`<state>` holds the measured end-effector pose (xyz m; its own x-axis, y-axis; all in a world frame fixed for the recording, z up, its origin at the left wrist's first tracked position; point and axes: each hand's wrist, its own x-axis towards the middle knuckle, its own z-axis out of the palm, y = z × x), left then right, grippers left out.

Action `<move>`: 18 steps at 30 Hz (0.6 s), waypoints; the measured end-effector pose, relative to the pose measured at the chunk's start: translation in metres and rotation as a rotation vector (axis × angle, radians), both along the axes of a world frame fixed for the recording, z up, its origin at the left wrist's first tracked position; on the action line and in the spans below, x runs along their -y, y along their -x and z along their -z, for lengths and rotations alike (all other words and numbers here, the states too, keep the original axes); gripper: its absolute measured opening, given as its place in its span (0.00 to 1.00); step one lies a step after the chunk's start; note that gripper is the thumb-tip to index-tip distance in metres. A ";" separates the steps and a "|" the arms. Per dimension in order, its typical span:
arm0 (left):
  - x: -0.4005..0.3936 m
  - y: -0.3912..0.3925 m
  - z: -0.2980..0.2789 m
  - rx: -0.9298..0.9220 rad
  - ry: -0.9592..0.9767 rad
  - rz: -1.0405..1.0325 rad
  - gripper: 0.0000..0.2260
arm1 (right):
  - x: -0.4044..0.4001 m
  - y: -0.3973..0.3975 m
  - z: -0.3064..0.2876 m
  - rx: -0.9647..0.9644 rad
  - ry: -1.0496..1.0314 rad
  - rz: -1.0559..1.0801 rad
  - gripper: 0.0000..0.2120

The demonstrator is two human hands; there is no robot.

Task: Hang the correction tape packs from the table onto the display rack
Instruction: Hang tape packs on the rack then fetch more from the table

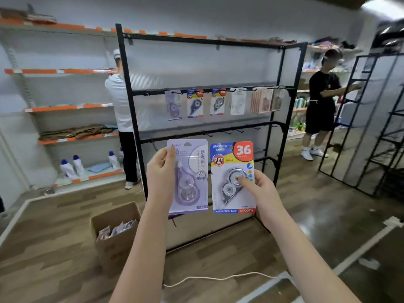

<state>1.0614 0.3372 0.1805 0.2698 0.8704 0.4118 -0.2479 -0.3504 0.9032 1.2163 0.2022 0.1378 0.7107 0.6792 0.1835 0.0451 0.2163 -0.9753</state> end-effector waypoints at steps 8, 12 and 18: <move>-0.120 -0.112 -0.011 0.047 -0.018 0.001 0.16 | -0.105 -0.107 -0.024 0.043 -0.037 0.016 0.06; -0.166 -0.157 -0.016 0.045 -0.063 -0.058 0.16 | -0.151 -0.143 -0.025 0.036 -0.040 -0.010 0.12; -0.232 -0.206 -0.026 -0.009 -0.139 -0.143 0.15 | -0.223 -0.195 -0.018 0.008 -0.010 -0.084 0.07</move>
<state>1.2670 0.5692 0.2067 0.1516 0.8349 0.5291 -0.1785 -0.5034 0.8454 1.4115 0.4250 0.1556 0.6501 0.7343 0.1954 0.0340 0.2289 -0.9729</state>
